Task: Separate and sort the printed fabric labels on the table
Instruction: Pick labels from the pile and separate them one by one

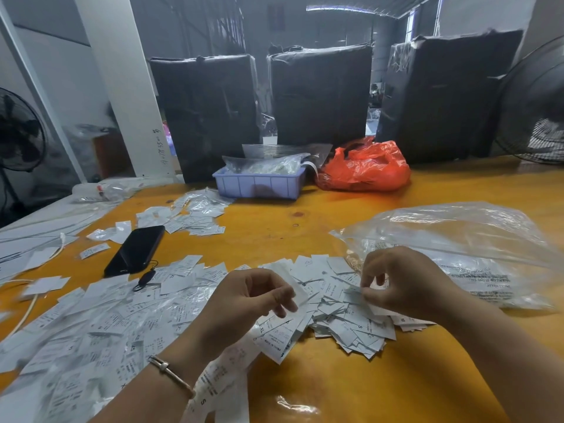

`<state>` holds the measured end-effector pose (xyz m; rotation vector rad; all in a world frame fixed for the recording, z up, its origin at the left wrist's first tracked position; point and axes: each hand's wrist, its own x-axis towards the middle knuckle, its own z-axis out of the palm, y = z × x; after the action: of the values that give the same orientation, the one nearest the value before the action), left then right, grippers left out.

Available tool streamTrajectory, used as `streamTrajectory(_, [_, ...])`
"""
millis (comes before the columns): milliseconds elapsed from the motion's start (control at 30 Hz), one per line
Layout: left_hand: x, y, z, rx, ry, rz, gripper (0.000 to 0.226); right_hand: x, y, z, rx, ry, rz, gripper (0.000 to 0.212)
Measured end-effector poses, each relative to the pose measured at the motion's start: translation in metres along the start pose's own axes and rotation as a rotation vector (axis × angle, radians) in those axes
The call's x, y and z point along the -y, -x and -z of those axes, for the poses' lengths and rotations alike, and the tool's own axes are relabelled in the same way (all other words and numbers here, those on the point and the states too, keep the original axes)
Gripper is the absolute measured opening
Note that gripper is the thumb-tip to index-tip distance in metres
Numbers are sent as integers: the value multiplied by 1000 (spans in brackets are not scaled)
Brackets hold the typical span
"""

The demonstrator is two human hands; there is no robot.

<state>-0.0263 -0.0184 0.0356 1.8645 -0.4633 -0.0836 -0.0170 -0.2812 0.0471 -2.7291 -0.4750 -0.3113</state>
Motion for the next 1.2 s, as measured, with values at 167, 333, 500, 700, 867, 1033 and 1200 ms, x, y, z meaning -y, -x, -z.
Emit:
streamTrajectory(167, [3,-1,2,4,61,7,4,6,1,3,-185,-255,107,17])
streamTrajectory(333, [2,-2,3,-68,29,9,22,11,0,5,-171,-695,93,27])
streamTrajectory(500, [1,-3,7,-26,153,71,6,10,0,6,-140,-984,8,27])
streamTrajectory(700, [0,-2,8,10,283,141,25,9,-2,3,-117,-1101,-70,16])
streamTrajectory(867, [1,-1,5,47,260,161,30,10,-2,4,-102,-1115,-107,21])
streamTrajectory(1033, [2,-1,4,25,131,104,12,7,-1,-2,-109,-820,-207,32])
streamTrajectory(1200, [-1,0,4,31,90,92,15,0,-5,-9,-150,-579,-243,20])
